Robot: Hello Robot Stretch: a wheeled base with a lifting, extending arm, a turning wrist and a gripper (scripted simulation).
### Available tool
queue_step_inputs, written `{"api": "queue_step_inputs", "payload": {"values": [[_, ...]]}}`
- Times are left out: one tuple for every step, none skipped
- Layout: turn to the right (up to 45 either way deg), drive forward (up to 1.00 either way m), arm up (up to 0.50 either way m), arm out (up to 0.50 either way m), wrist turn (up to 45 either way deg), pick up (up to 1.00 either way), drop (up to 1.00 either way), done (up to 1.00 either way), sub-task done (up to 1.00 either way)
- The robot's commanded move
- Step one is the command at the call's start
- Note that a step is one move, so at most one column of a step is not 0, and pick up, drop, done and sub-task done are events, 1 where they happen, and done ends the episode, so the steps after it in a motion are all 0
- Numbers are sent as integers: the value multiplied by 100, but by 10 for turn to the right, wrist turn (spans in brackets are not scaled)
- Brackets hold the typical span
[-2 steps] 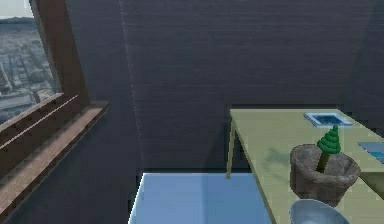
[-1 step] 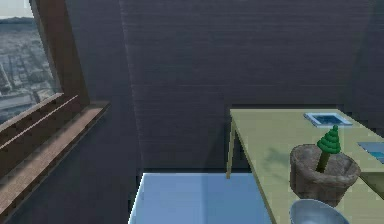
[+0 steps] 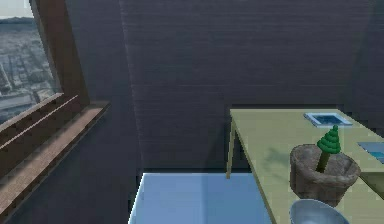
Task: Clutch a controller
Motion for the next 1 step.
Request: {"api": "queue_step_inputs", "payload": {"values": [[0, 0, 0, 0, 0, 0, 0, 100, 0]]}}
